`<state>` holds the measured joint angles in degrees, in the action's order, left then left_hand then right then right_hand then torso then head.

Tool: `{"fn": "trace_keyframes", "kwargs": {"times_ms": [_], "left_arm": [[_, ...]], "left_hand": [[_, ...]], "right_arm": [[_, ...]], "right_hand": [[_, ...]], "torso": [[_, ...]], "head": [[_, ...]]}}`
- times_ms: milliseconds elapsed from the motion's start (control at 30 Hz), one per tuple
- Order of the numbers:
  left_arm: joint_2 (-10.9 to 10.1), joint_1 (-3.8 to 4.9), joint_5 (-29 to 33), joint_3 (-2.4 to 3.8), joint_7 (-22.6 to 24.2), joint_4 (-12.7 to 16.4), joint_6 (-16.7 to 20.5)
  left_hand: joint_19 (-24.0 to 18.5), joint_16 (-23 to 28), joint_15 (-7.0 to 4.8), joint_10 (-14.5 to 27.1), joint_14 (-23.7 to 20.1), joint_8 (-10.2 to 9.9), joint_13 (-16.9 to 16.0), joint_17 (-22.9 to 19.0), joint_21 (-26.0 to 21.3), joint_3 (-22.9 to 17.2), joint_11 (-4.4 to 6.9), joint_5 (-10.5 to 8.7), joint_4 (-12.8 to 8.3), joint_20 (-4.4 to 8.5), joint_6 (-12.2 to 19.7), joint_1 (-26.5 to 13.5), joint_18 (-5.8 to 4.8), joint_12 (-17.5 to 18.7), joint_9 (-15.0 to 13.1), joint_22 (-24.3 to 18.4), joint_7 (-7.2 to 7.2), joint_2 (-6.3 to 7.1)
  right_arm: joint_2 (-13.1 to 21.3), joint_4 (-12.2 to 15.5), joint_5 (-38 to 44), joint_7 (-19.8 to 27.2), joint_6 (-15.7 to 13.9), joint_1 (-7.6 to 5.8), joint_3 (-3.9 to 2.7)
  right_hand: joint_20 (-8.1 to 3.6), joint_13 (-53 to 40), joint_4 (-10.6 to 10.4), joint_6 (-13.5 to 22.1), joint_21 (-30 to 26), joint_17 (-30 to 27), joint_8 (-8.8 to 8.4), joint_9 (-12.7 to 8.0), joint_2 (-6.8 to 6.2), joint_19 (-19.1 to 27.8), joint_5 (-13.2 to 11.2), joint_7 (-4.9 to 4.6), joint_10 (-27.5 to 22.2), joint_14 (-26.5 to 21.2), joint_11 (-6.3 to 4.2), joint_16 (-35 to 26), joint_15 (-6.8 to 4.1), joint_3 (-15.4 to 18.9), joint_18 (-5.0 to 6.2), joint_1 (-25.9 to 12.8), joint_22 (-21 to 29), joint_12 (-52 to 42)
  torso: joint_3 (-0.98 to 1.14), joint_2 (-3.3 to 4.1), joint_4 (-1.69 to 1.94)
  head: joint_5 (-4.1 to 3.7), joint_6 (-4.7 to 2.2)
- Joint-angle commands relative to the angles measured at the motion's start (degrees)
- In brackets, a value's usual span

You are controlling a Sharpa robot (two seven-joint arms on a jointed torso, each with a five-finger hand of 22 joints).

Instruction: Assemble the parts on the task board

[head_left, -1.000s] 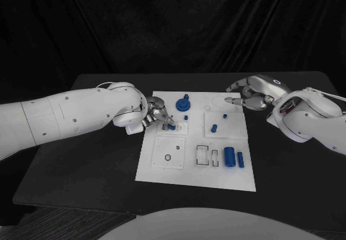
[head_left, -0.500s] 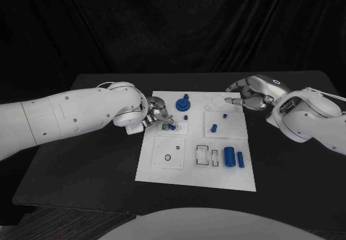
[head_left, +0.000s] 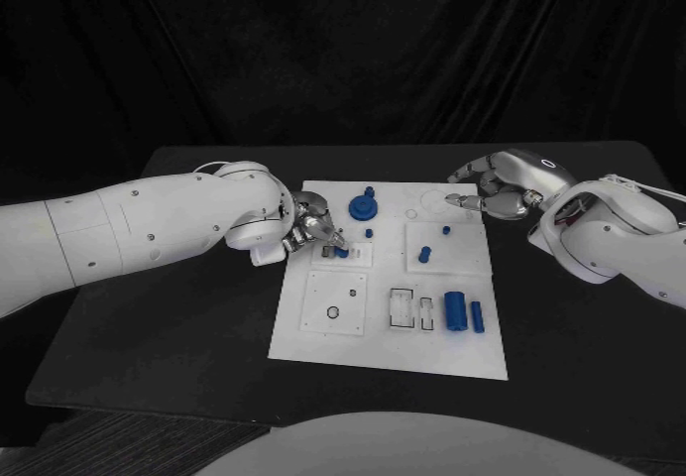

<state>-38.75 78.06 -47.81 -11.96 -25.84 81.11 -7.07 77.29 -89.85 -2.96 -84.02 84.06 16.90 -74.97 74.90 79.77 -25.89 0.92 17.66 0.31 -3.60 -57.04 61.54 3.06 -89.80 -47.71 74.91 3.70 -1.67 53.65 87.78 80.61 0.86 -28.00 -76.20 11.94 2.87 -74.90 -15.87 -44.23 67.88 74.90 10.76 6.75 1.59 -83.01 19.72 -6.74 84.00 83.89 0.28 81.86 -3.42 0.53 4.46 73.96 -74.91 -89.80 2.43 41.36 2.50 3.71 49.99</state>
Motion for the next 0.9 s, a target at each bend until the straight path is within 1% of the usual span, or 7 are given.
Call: {"fn": "trace_keyframes", "kwargs": {"times_ms": [33,133,333,500,633,733,900], "left_arm": [[0.0,-0.39,0.1,-0.21,0.9,0.4,-0.8],[-0.5,-0.39,-2.5,-0.2,2.0,0.9,0.7],[-1.5,-0.33,-5.4,-0.18,3.4,2.3,3.6],[-1.9,-0.17,-6.1,-0.17,3.5,3.2,4.5],[-2.0,-0.11,-6.3,-0.17,3.5,3.6,5.0],[-2.0,-0.09,-6.4,-0.17,3.3,3.8,5.4],[-2.0,-0.07,-6.4,-0.17,2.7,4.2,6.4]], "left_hand": [[-0.4,-0.2,0.26,-6.0,5.9,-0.2,-15.0,15.1,-0.3,-1.4,-0.5,1.51,-1.9,-0.14,0.5,1.1,0.82,-0.2,-0.3,4.6,-0.33,-0.16],[-0.3,-0.2,0.28,-6.0,5.9,-0.1,-15.0,15.1,-0.2,-1.5,-0.52,2.28,-2.0,-0.16,0.4,1.3,0.79,-0.2,-0.5,4.7,-0.3,-0.04],[0.2,-0.2,0.22,-6.0,5.9,0.2,-15.0,15.1,0.0,-1.4,-0.41,2.66,-2.1,-0.15,0.0,1.3,0.7,-0.2,-0.8,5.0,-0.43,0.32],[0.2,-0.2,0.17,-6.0,5.9,0.4,-15.0,15.1,0.0,-1.3,-0.35,2.92,-2.2,-0.13,-0.1,1.3,0.71,-0.2,-1.0,5.0,-0.51,0.51],[0.2,-0.2,0.16,-6.0,5.9,0.4,-15.0,15.1,0.0,-1.3,-0.33,2.99,-2.2,-0.12,-0.2,1.4,0.71,-0.2,-1.0,5.1,-0.53,0.53],[0.2,-0.2,0.14,-6.0,5.9,0.4,-15.0,15.1,0.0,-1.4,-0.32,3.07,-2.2,-0.11,-0.2,1.4,0.72,-0.2,-1.1,5.0,-0.55,0.57],[0.3,-0.2,0.1,-6.0,5.9,0.5,-15.0,15.1,0.1,-1.4,-0.27,3.32,-2.3,-0.08,-0.3,1.4,0.7,-0.2,-1.2,5.1,-0.61,0.69]], "right_arm": [[0.1,0.1,0.1,-0.1,0.0,0.16,-0.04],[0.1,0.1,0.1,-0.1,-0.1,0.18,-0.04],[0.1,0.0,0.1,-0.2,-0.2,0.22,-0.04],[0.1,0.0,0.1,-0.3,-0.1,0.23,-0.04],[0.1,0.0,0.1,-0.4,-0.2,0.23,-0.04],[0.1,0.0,0.1,-0.4,-0.2,0.23,-0.04],[0.1,-0.1,0.1,-0.5,-0.2,0.24,-0.04]], "right_hand": [[0.19,-15.1,0.3,-0.4,-0.3,7.1,0.02,-0.1,0.12,0.2,0.3,0.08,6.0,4.2,0.53,-0.4,0.31,0.0,0.13,0.5,-8.9,-0.2],[0.19,-15.1,0.3,-0.4,-0.3,7.1,0.02,-0.1,0.12,0.2,0.3,0.08,6.0,4.2,0.53,-0.4,0.31,0.0,0.13,0.5,-8.9,-0.2],[0.19,-15.1,0.3,-0.4,-0.3,7.1,0.02,-0.1,0.12,0.2,0.3,0.08,6.0,4.2,0.53,-0.4,0.31,0.0,0.13,0.5,-8.9,-0.2],[0.19,-15.1,0.3,-0.4,-0.3,7.1,0.02,-0.1,0.12,0.2,0.3,0.08,6.0,4.2,0.53,-0.4,0.31,0.0,0.13,0.5,-8.9,-0.2],[0.19,-15.1,0.3,-0.4,-0.4,7.1,0.0,-0.1,0.14,0.2,0.3,0.07,6.0,4.2,0.54,-0.4,0.31,0.0,0.14,0.7,-8.8,-0.2],[0.19,-15.1,0.3,-0.4,-0.4,7.1,0.0,-0.1,0.14,0.2,0.3,0.07,6.0,4.2,0.54,-0.4,0.31,0.0,0.14,0.7,-8.8,-0.2],[0.2,-15.1,0.4,-0.5,-0.4,7.0,-0.01,-0.1,0.13,0.3,0.4,0.06,6.0,4.2,0.54,-0.5,0.31,0.0,0.15,0.8,-8.8,-0.2]], "torso": [[-0.01,-0.01,0.01],[0.0,-0.01,-0.01],[0.02,0.01,0.03],[0.01,0.01,0.03],[0.01,-0.03,0.07],[0.08,-0.11,0.1],[0.19,-0.14,0.03]], "head": [[0.05,0.01],[0.08,0.01],[0.09,0.01],[0.22,0.01],[-0.04,0.01],[-0.19,0.01],[-0.02,0.01]]}}
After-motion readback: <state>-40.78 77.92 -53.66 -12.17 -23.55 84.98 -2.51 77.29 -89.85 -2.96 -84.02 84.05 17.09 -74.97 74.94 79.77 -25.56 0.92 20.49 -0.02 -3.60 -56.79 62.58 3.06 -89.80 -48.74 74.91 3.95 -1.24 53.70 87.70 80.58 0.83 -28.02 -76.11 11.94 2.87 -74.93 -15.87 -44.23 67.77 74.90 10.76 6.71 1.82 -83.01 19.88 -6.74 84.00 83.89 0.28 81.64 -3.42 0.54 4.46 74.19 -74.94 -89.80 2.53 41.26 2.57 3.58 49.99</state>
